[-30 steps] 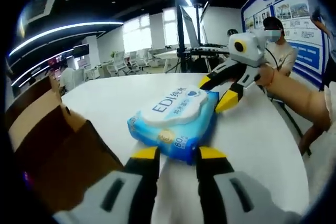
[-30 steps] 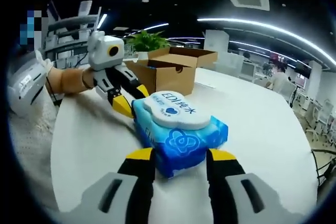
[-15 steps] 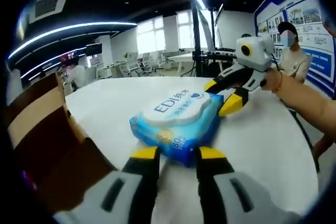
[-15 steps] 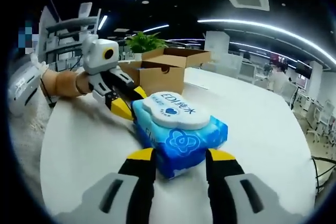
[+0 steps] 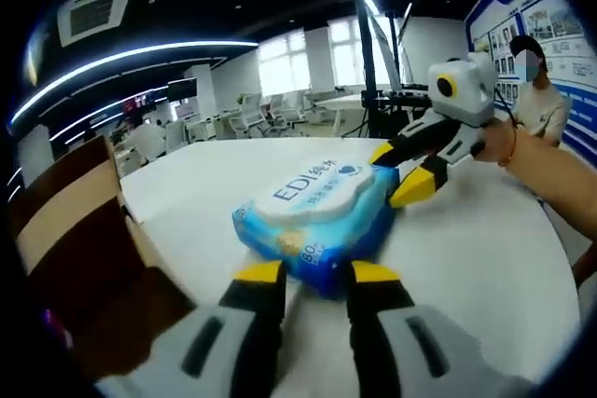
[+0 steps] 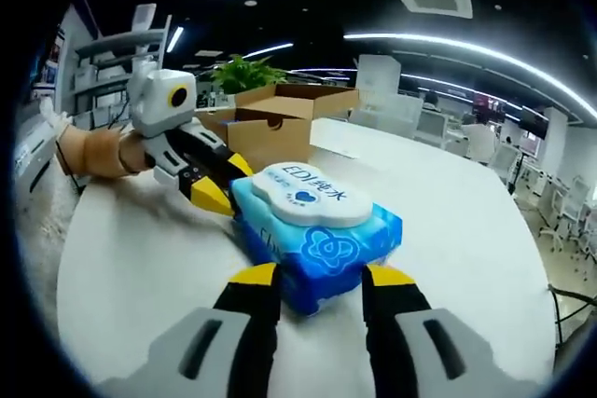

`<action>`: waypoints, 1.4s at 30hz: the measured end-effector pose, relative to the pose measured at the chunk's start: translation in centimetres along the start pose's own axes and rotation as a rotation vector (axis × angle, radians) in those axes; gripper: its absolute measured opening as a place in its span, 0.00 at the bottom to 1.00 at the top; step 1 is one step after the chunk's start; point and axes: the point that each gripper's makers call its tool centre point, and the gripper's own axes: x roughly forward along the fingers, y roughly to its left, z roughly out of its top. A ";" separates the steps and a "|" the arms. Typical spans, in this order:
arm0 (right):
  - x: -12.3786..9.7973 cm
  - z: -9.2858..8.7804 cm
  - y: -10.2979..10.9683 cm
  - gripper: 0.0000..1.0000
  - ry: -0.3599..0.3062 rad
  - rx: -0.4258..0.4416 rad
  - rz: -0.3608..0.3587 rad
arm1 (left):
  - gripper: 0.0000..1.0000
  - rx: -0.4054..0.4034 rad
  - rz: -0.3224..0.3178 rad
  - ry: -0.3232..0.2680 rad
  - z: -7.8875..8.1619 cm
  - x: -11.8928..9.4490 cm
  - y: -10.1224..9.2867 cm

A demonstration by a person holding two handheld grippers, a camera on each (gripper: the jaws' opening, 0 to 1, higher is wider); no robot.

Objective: Operate the shoe box by opening the lid, removing the specified soft item, and placing it in the target area until the item is outside and the box remains undamaged.

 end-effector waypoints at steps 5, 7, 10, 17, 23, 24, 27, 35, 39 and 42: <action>0.4 0.2 -0.6 0.35 0.003 -0.006 0.003 | 0.26 -0.012 0.016 -0.006 0.2 0.3 0.5; 0.4 0.2 -0.5 0.35 -0.003 -0.011 0.009 | 0.26 -0.012 0.021 -0.009 0.2 0.3 0.6; 0.4 0.2 -0.6 0.34 -0.007 -0.030 0.019 | 0.26 -0.007 0.031 -0.014 0.2 0.2 0.6; 0.3 0.2 -1.1 0.34 -0.013 -0.036 0.029 | 0.26 0.010 0.047 -0.015 0.5 0.7 0.5; 0.1 0.0 -2.0 0.33 -0.014 -0.036 0.017 | 0.26 0.026 0.056 -0.015 0.9 1.6 0.3; 0.1 -0.1 -2.1 0.33 -0.016 -0.034 0.013 | 0.26 0.029 0.057 -0.015 1.0 1.7 0.4; 0.1 -0.1 -2.4 0.33 -0.018 -0.029 0.004 | 0.26 0.027 0.059 -0.015 1.1 2.0 0.5; -0.7 0.3 -1.9 0.48 -0.059 -0.053 -0.038 | 0.22 0.045 0.015 -0.047 1.9 0.1 -0.5; -1.7 2.9 -1.2 0.48 -0.140 -0.138 -0.077 | 0.22 0.057 -0.027 -0.083 2.8 -1.8 -1.5; -1.4 4.0 -0.1 0.49 -0.144 -0.167 -0.061 | 0.22 0.060 -0.055 -0.104 3.5 -3.2 -2.1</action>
